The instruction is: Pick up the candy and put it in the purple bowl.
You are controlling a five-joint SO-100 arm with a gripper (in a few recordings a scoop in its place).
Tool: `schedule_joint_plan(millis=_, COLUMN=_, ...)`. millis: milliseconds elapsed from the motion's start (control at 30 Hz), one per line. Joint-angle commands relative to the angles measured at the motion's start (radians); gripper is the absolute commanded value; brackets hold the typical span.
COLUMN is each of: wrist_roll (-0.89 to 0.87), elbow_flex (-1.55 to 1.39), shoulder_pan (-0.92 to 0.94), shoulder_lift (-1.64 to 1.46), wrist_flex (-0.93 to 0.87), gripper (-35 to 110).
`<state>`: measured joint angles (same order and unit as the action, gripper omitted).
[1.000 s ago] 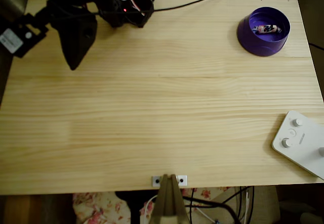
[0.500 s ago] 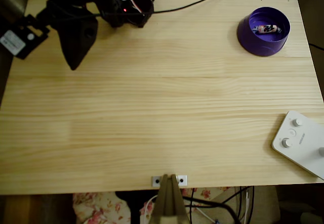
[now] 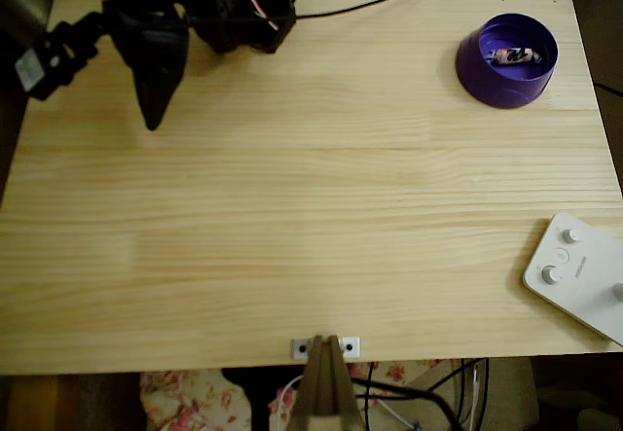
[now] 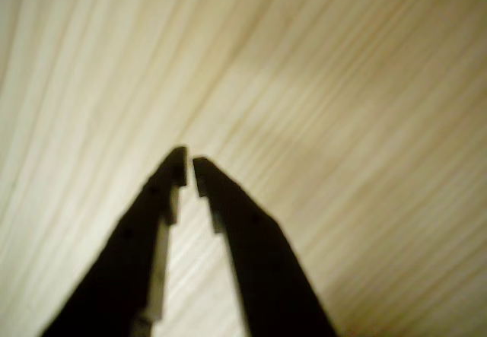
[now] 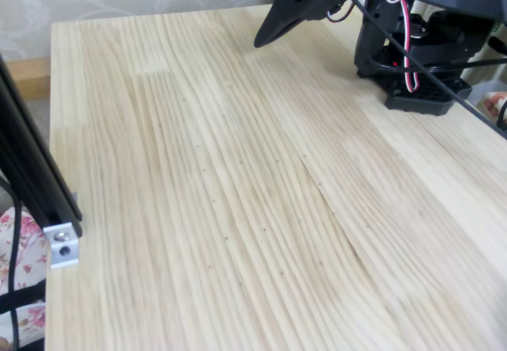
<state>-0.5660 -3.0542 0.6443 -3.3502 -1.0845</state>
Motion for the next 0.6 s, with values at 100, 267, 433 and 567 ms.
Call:
schedule_joint_plan(millis=100, wrist_roll=-0.023, elbow_flex=0.017, shoulder_pan=0.031, shoulder_lift=-0.020, wrist_flex=-0.005, gripper=0)
schedule_joint_plan(millis=267, wrist_roll=0.071, elbow_flex=0.025, shoulder_pan=0.031, shoulder_lift=-0.021, wrist_flex=0.015, gripper=0)
schedule_joint_plan(millis=433, wrist_roll=0.064, elbow_flex=0.025, shoulder_pan=0.032, shoulder_lift=-0.021, wrist_flex=0.015, gripper=0)
schedule_joint_plan(millis=567, wrist_roll=0.063, elbow_flex=0.025, shoulder_pan=0.032, shoulder_lift=-0.021, wrist_flex=0.015, gripper=0)
